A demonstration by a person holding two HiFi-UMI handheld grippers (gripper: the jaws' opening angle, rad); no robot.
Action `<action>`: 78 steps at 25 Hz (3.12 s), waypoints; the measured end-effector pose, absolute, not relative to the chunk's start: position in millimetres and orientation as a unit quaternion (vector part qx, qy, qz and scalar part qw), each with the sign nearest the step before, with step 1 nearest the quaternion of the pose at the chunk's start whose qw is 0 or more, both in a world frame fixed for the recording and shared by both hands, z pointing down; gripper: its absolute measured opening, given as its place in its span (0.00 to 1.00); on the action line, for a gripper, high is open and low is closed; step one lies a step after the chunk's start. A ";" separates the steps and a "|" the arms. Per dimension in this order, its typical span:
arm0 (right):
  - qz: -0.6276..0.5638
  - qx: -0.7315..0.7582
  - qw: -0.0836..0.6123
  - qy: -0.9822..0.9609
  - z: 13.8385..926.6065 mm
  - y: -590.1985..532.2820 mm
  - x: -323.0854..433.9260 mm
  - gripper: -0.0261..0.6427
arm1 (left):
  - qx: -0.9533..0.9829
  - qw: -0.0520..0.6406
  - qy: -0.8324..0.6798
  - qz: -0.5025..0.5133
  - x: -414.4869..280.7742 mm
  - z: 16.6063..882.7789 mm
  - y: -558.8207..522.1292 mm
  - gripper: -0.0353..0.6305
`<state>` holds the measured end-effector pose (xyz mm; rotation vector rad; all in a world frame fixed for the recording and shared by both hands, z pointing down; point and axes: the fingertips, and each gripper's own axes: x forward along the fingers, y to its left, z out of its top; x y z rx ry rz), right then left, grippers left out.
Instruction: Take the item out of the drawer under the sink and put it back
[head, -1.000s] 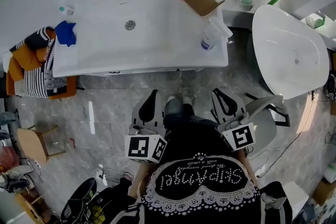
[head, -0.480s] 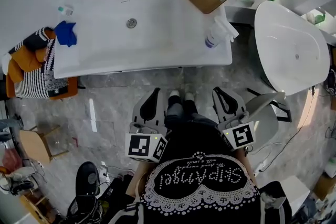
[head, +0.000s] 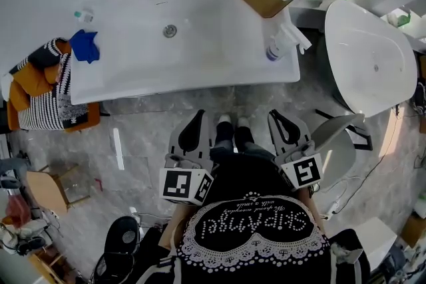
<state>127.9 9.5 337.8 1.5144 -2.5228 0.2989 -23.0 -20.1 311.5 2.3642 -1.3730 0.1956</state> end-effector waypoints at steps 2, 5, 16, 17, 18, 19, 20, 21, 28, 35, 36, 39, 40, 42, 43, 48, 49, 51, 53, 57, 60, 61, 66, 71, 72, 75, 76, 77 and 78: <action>0.097 0.512 0.091 -0.849 335.8 8.7 125.0 0.08 | 0.847 0.199 -0.488 0.070 -25.8 312.0 -20.8 0.06; 0.092 0.518 0.093 -0.846 335.6 8.0 122.9 0.08 | 0.849 0.199 -0.485 0.067 -30.2 311.2 -22.8 0.06; 0.073 0.531 0.086 -0.840 327.7 8.8 110.7 0.08 | 0.860 0.191 -0.470 0.053 -40.0 307.3 -24.7 0.06; 0.072 0.533 0.086 -0.839 327.1 8.7 108.7 0.08 | 0.861 0.190 -0.469 0.053 -41.9 306.8 -25.3 0.06; 0.075 0.535 0.086 -0.837 327.6 9.0 106.9 0.08 | 0.861 0.188 -0.469 0.053 -43.7 306.5 -26.4 0.06; 0.079 0.537 0.086 -0.835 328.9 9.4 105.6 0.08 | 0.862 0.187 -0.468 0.052 -45.4 306.6 -27.8 0.06; 0.079 0.538 0.087 -0.835 329.8 9.2 104.7 0.08 | 0.862 0.187 -0.468 0.052 -47.0 307.0 -29.1 0.06; 0.076 0.539 0.085 -0.834 329.3 8.0 103.6 0.08 | 0.863 0.186 -0.467 0.052 -48.6 307.4 -30.5 0.06; 0.070 0.556 0.088 -0.823 330.5 5.2 97.2 0.08 | 0.870 0.185 -0.453 0.056 -54.7 311.8 -36.2 0.06; 0.056 0.573 0.088 -0.813 323.0 4.4 92.8 0.08 | 0.880 0.181 -0.435 0.051 -54.0 309.1 -40.2 0.06; 0.054 0.574 0.089 -0.812 322.6 4.2 92.4 0.08 | 0.882 0.179 -0.434 0.051 -53.7 309.0 -40.7 0.06; 0.054 0.580 0.085 -0.808 321.6 4.2 91.0 0.08 | 0.886 0.176 -0.426 0.047 -51.8 307.4 -40.8 0.06; 0.057 0.582 0.081 -0.807 322.0 5.0 90.0 0.08 | 0.887 0.175 -0.424 0.046 -51.2 307.1 -40.1 0.06; 0.057 0.582 0.078 -0.808 321.9 6.4 87.8 0.08 | 0.890 0.174 -0.419 0.046 -50.3 307.1 -38.2 0.06; 0.055 0.580 0.078 -0.809 321.7 6.8 86.6 0.07 | 0.891 0.173 -0.417 0.046 -49.9 307.4 -37.3 0.06; 0.050 0.575 0.083 -0.812 322.8 9.3 80.9 0.07 | 0.894 0.168 -0.411 0.051 -50.4 310.6 -34.0 0.06; 0.050 0.575 0.085 -0.812 323.2 9.8 80.4 0.07 | 0.895 0.168 -0.411 0.051 -50.5 311.1 -33.4 0.06; 0.051 0.576 0.087 -0.811 324.1 10.6 80.7 0.07 | 0.896 0.167 -0.408 0.052 -49.8 311.9 -32.1 0.06; 0.052 0.579 0.087 -0.809 324.6 11.1 81.9 0.07 | 0.898 0.165 -0.404 0.053 -47.9 311.9 -31.0 0.06; 0.053 0.585 0.088 -0.805 325.3 12.0 83.7 0.07 | 0.901 0.166 -0.397 0.055 -45.7 312.0 -29.2 0.06; 0.057 0.582 0.089 -0.807 328.0 12.2 83.3 0.07 | 0.900 0.171 -0.397 0.056 -46.3 314.1 -29.0 0.06; 0.058 0.580 0.091 -0.808 329.5 12.4 83.2 0.07 | 0.900 0.173 -0.397 0.057 -46.2 314.9 -29.1 0.06; 0.059 0.564 0.107 -0.817 338.7 14.7 80.2 0.07 | 0.897 0.179 -0.399 0.061 -45.0 318.4 -28.9 0.06; 0.062 0.560 0.132 -0.816 351.7 17.3 83.7 0.07 | 0.896 0.183 -0.399 0.066 -43.8 319.8 -33.1 0.06; 0.065 0.562 0.137 -0.813 354.6 18.2 85.7 0.07 | 0.896 0.184 -0.399 0.067 -43.8 320.2 -33.7 0.06; 0.078 0.572 0.145 -0.803 363.6 22.0 94.1 0.07 | 0.894 0.191 -0.398 0.074 -41.3 323.0 -32.8 0.06; 0.082 0.575 0.147 -0.800 366.7 23.3 96.9 0.07 | 0.894 0.192 -0.396 0.077 -40.1 324.2 -32.1 0.06; 0.086 0.578 0.148 -0.798 369.6 23.9 99.5 0.07 | 0.894 0.194 -0.395 0.080 -38.9 325.4 -32.0 0.06; 0.089 0.581 0.149 -0.795 372.4 23.7 102.2 0.07 | 0.894 0.195 -0.395 0.082 -37.8 326.6 -32.6 0.06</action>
